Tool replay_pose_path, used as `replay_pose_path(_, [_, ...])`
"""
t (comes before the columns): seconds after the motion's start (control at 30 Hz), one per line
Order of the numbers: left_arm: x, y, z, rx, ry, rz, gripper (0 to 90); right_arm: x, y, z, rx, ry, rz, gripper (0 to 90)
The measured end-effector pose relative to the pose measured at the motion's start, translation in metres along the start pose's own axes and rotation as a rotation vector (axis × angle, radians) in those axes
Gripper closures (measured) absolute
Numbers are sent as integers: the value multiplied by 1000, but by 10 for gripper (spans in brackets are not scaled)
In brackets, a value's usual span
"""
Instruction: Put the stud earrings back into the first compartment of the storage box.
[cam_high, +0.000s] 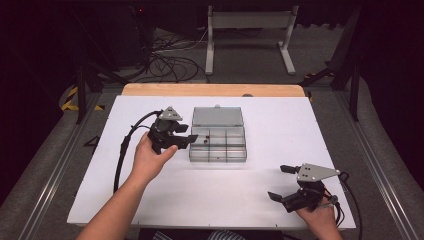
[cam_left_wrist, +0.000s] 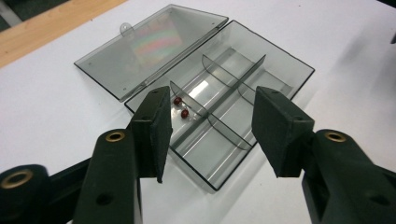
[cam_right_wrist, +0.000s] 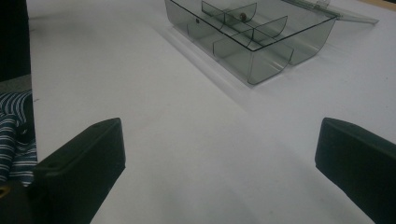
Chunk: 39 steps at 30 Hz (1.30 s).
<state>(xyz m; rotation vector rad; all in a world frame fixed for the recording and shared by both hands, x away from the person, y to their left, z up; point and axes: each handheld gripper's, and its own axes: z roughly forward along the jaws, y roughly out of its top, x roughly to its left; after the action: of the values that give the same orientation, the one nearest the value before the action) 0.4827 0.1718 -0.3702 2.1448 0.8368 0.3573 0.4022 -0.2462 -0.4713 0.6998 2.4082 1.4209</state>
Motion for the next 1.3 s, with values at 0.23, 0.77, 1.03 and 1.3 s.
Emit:
replay_pose_path(0.23, [-10,-13,-22,-55,3,25,408,1,0,0,2,3,-1,26])
replay_pose_path(0.77, [-24,-69,-55,-195,24,36,350,1,0,-1,-8,10,-1,20])
replay_pose_path(1.03, [-22,-104,-61,-241,34,13,328,2,0,-1,-6,10,-1,20])
replay_pose_path(1.3, [-17,-135,-66,-277,32,-24,324,2,0,-1,-5,9,1,20])
